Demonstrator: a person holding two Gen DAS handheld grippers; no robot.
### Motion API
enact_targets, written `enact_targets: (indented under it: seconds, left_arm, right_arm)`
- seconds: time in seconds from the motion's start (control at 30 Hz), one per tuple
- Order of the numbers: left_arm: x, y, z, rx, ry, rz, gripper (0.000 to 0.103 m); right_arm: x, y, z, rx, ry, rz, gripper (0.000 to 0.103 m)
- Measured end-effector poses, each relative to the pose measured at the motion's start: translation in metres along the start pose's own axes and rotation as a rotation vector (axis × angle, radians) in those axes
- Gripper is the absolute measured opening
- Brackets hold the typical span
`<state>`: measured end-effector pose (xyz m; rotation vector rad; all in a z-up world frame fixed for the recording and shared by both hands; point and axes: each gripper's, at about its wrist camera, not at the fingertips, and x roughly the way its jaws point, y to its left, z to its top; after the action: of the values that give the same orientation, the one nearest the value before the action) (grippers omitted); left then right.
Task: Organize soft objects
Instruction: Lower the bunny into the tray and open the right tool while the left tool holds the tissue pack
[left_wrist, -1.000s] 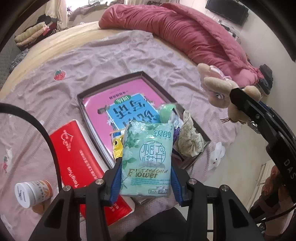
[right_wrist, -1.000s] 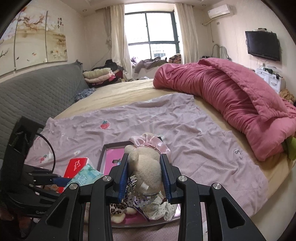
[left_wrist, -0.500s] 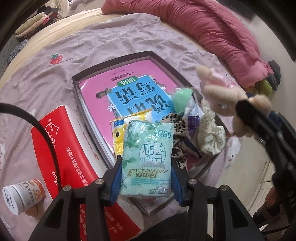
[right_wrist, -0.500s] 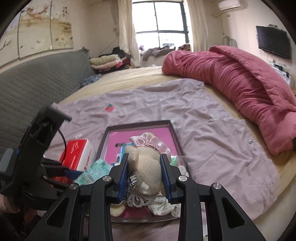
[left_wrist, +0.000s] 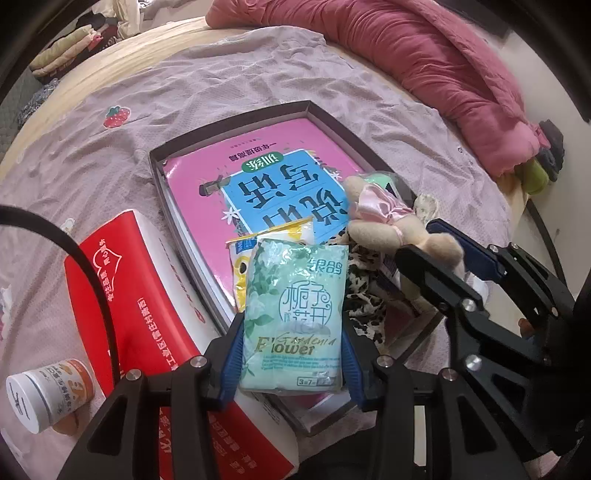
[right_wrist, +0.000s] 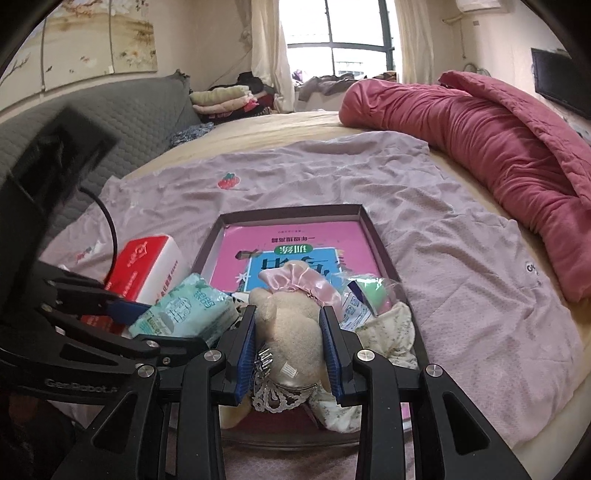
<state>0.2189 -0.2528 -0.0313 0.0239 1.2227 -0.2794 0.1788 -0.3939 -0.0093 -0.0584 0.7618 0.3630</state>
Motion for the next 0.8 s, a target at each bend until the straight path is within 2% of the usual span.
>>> enact_targets:
  seconds: [0.33,0.57,0.67,0.73,0.8]
  left_arm:
    - [0.001,0.001,0.001,-0.001,0.001,-0.001,0.047]
    - [0.0,0.001,0.001,0.0,0.002,-0.002,0.047]
    - [0.001,0.001,0.002,-0.001,0.004,-0.003,0.047]
    - [0.002,0.0,0.002,0.0,0.005,-0.001,0.047]
    - [0.002,0.0,0.002,0.004,0.007,0.002,0.047]
  right_arm:
    - [0.01,-0.005,-0.007,0.008,0.019,0.044,0.038]
    - [0.009,0.0,-0.012,-0.048,0.019,0.022,0.043]
    - [0.004,-0.002,-0.012,-0.05,0.008,0.005,0.051]
    - [-0.001,-0.003,-0.013,-0.054,-0.006,0.004,0.062]
    - [-0.009,-0.004,-0.014,-0.062,-0.022,0.003,0.066]
